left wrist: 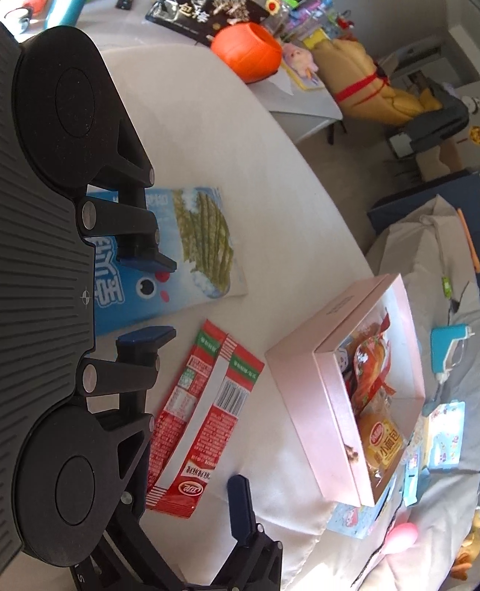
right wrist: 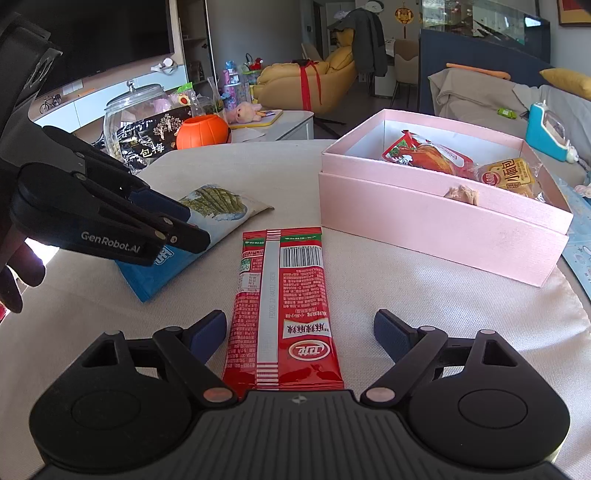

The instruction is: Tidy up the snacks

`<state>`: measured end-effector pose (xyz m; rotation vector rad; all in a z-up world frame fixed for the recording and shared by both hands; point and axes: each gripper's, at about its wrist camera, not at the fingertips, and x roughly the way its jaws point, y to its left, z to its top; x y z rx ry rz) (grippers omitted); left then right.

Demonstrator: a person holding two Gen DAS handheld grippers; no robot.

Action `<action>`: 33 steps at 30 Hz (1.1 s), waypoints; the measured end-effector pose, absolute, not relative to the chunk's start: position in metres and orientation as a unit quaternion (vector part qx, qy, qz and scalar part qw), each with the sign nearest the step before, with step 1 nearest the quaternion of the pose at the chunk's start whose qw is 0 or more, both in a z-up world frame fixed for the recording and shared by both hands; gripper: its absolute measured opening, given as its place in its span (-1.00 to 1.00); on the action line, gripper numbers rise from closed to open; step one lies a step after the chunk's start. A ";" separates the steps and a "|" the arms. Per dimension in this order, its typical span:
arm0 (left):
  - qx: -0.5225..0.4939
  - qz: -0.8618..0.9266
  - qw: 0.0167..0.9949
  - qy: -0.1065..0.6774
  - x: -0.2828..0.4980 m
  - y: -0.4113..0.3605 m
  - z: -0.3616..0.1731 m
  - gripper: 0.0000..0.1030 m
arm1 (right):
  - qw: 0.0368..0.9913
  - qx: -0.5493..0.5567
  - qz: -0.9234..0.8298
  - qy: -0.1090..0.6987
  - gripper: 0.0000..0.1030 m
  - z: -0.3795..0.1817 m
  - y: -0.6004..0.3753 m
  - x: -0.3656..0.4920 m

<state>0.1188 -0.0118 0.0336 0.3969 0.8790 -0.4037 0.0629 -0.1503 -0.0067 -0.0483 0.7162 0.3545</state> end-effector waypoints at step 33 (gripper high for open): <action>0.162 -0.149 0.888 0.404 0.145 0.035 0.021 0.69 | 0.920 -0.025 0.174 0.349 0.73 -0.007 -0.150 0.062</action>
